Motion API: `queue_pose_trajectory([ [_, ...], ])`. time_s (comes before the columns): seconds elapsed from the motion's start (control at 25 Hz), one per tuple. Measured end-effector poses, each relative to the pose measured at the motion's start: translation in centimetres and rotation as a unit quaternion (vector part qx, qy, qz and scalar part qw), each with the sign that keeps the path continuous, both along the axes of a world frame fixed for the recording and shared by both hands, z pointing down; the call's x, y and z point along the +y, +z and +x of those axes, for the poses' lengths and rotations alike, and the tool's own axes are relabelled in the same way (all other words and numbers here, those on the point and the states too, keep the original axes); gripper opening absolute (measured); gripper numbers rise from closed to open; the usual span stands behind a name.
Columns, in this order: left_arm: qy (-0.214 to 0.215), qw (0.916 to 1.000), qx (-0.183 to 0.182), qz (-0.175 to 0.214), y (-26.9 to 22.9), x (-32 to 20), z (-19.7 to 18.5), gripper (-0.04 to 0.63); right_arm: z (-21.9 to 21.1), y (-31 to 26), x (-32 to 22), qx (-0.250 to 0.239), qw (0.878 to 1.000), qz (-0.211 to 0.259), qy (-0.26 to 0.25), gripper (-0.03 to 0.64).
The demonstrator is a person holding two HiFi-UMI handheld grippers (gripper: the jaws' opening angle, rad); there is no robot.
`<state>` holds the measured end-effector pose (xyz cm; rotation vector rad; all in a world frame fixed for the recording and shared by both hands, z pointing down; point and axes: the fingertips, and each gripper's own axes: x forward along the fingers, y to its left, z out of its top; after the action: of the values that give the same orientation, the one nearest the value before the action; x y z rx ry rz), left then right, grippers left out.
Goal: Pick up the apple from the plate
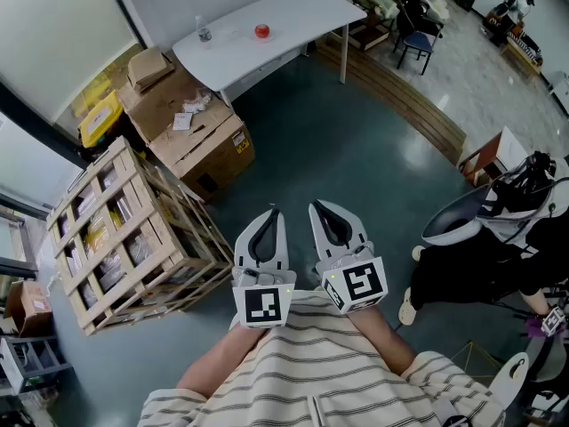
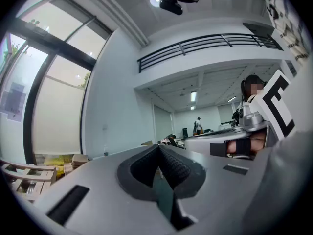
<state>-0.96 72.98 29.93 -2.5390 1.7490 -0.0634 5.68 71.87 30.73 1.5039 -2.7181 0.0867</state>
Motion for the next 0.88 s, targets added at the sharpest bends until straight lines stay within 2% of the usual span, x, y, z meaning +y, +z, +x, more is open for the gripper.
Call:
queue_pose_trajectory([
  [0.44, -0.013, 0.9998, -0.017, 0.006, 0.3, -0.4, 3.9, 0.002, 3.9, 0.2, -0.3, -0.009, 1.0, -0.002, -0.016, 0.011],
  [0.6, -0.019, 0.9993, -0.028, -0.015, 1.6, -0.6, 5.6, 0.002, 5.0, 1.5, -1.1, -0.013, 0.999, -0.013, -0.026, 0.011],
  [0.88, -0.026, 0.9985, -0.042, -0.024, 3.3, -5.5, 5.1, 0.002, 4.7, 3.3, -6.2, -0.018, 0.999, -0.03, -0.034, 0.011],
])
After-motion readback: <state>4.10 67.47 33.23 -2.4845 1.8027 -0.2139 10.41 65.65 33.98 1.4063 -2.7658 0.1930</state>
